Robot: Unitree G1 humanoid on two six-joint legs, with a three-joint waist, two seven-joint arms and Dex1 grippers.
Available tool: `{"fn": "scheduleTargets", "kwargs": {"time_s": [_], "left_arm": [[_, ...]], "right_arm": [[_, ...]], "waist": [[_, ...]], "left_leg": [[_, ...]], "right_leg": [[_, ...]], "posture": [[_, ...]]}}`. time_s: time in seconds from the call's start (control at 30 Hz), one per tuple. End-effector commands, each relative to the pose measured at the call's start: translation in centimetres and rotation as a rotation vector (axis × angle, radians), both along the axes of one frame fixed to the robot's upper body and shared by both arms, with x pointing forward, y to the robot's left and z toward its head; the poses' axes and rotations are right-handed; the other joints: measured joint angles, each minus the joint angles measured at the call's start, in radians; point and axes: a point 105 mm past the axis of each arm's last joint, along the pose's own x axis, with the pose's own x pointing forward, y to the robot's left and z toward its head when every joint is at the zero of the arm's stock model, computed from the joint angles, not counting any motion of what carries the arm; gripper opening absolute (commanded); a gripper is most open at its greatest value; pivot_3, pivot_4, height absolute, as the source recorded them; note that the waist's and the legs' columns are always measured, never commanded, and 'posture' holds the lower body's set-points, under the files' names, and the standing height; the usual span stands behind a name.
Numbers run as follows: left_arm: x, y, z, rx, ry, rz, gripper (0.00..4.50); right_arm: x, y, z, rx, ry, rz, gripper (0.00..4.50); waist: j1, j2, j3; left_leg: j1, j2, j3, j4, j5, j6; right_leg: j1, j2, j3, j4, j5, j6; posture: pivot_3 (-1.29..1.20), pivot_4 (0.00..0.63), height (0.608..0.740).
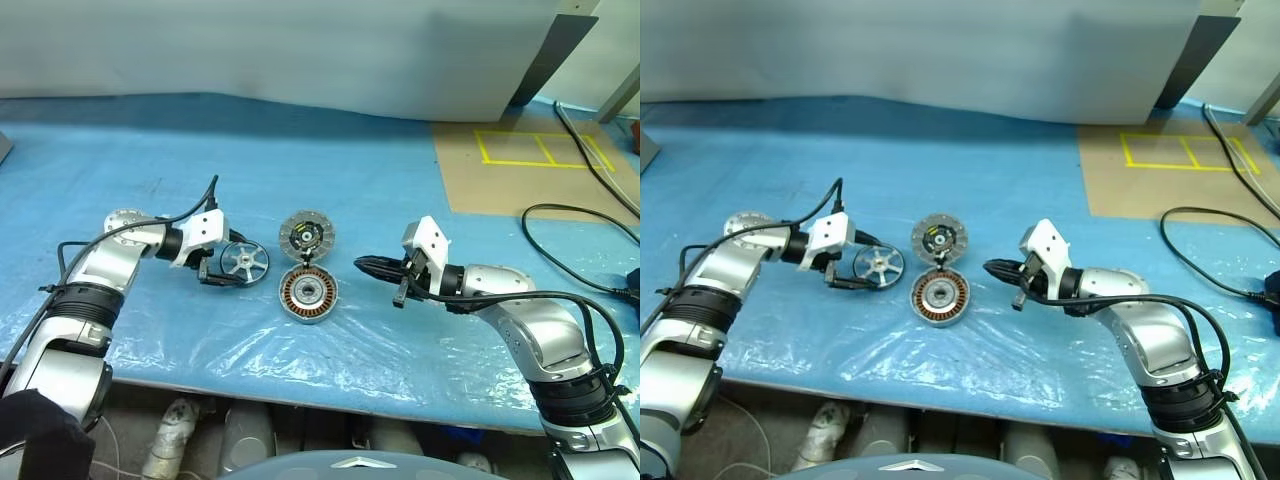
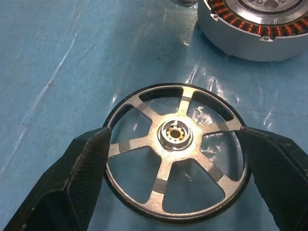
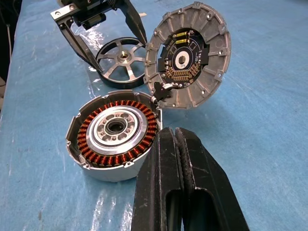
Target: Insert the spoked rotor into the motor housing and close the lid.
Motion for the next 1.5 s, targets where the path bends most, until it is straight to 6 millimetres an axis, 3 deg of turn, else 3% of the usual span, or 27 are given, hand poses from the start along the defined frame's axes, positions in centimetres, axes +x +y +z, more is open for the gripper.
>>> {"fn": "scheduleTargets", "kwargs": {"time_s": [0.03, 0.27, 0.37, 0.8, 1.07, 1.17, 1.43, 1.5], "left_arm": [[0.0, 0.5, -0.6, 0.057, -0.007, -0.008, 4.50], [-0.1, 0.5, -1.0, 0.068, 0.000, -0.030, 4.50], [0.0, 0.6, -1.2, 0.076, -0.010, -0.032, 3.93], [-0.3, 1.1, -2.3, 0.109, 0.017, -0.037, 3.93], [-0.3, 1.3, -2.9, 0.135, 0.008, -0.028, 1.81], [-0.4, 1.3, -2.8, 0.126, 0.017, -0.041, 1.52], [-0.5, 1.2, -2.8, 0.116, -0.018, -0.056, 1.52], [-0.2, 0.8, -2.0, 0.091, -0.048, -0.065, 1.52]], "right_arm": [[0.0, 0.3, 0.8, 0.016, -0.033, 0.008, 0.01], [0.1, 0.2, 0.8, 0.020, -0.029, -0.009, 0.01], [0.0, 0.2, 0.7, 0.019, -0.027, -0.012, 0.00], [0.2, 0.1, 0.7, 0.017, -0.024, -0.027, 0.00], [0.2, 0.1, 0.6, 0.016, -0.023, -0.032, 0.00], [0.3, 0.2, 0.6, 0.011, -0.026, -0.031, 0.00], [0.4, 0.2, 0.7, 0.013, -0.024, -0.025, 0.00], [0.1, 0.2, 0.9, 0.021, -0.023, -0.009, 0.00]], "waist": [[0.000, 0.000, 0.000], [0.000, 0.000, 0.000], [0.000, 0.000, 0.000], [0.001, 0.000, 0.000], [0.002, 0.004, -0.002], [0.010, 0.005, -0.003], [0.017, 0.007, -0.004], [0.017, 0.007, -0.004]], "left_leg": [[0.000, 0.000, 0.000, 0.000, 0.000, 0.000], [0.003, 0.000, 0.000, 0.000, 0.000, 0.000], [0.003, 0.000, 0.000, 0.000, 0.000, 0.000], [0.003, 0.000, 0.000, 0.000, 0.000, 0.000], [0.004, -0.001, 0.000, -0.001, 0.000, 0.000], [0.005, -0.001, 0.000, 0.000, 0.000, 0.000], [0.006, -0.001, 0.000, -0.001, 0.000, 0.000], [0.006, -0.001, 0.000, -0.001, 0.000, 0.000]], "right_leg": [[0.000, 0.000, 0.000, 0.000, 0.000, 0.000], [0.002, 0.000, 0.000, 0.000, 0.000, 0.000], [0.002, 0.000, 0.001, 0.000, 0.000, 0.000], [0.002, 0.000, 0.001, 0.001, 0.000, 0.000], [0.003, -0.001, 0.001, 0.000, 0.000, 0.001], [0.004, -0.001, 0.001, 0.000, 0.000, 0.001], [0.004, -0.001, 0.002, 0.000, -0.001, 0.002], [0.004, -0.001, 0.001, 0.000, -0.001, 0.002]], "posture": [[0.00, 0.150, 0.740], [0.00, 0.150, 0.740], [0.00, 0.150, 0.740], [0.00, 0.150, 0.740], [0.00, 0.150, 0.740], [0.00, 0.150, 0.740], [0.00, 0.150, 0.740], [0.00, 0.150, 0.740]]}}
